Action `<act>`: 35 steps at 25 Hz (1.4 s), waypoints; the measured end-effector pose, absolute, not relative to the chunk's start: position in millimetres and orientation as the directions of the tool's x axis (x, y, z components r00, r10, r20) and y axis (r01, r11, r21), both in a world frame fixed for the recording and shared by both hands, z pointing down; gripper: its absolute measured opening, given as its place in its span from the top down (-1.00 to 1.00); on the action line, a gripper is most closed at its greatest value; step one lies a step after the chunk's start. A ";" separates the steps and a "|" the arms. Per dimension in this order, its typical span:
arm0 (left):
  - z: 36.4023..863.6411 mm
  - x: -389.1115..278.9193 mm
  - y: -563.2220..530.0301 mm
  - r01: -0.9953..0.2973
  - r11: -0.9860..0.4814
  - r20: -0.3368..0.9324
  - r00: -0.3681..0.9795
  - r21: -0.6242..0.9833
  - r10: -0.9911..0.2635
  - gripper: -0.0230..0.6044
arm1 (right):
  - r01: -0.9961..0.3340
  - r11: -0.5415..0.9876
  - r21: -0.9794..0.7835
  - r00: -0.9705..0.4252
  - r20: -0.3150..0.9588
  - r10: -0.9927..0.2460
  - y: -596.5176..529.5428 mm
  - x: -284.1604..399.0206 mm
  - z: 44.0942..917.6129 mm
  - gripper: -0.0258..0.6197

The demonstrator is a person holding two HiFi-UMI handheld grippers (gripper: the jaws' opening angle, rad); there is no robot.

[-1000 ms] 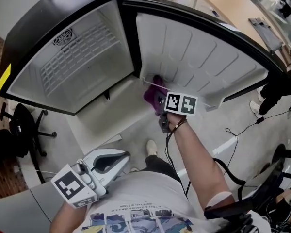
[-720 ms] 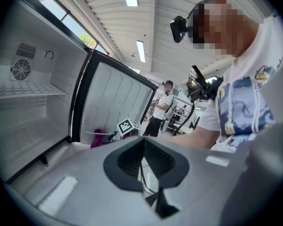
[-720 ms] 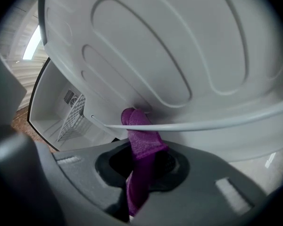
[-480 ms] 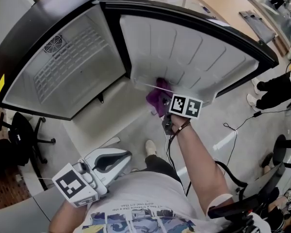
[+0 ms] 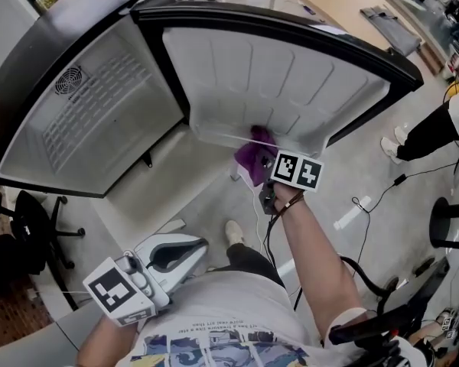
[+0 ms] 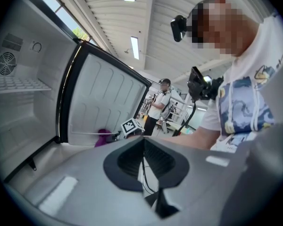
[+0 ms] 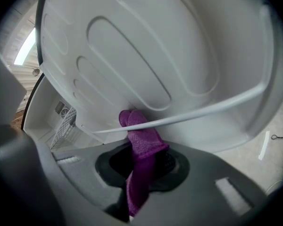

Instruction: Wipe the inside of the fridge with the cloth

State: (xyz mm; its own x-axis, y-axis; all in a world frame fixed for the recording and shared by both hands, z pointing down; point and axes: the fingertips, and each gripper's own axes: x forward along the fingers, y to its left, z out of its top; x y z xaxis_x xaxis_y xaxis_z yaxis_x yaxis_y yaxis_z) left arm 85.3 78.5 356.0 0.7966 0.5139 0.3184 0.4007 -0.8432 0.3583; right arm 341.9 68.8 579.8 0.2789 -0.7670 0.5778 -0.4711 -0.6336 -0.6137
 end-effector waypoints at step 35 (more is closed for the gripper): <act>357.3 107.9 130.3 0.536 -0.771 0.302 0.714 0.345 0.632 0.91 | -0.300 -0.772 -0.560 0.489 0.605 -0.629 184.5 357.7 586.4 0.75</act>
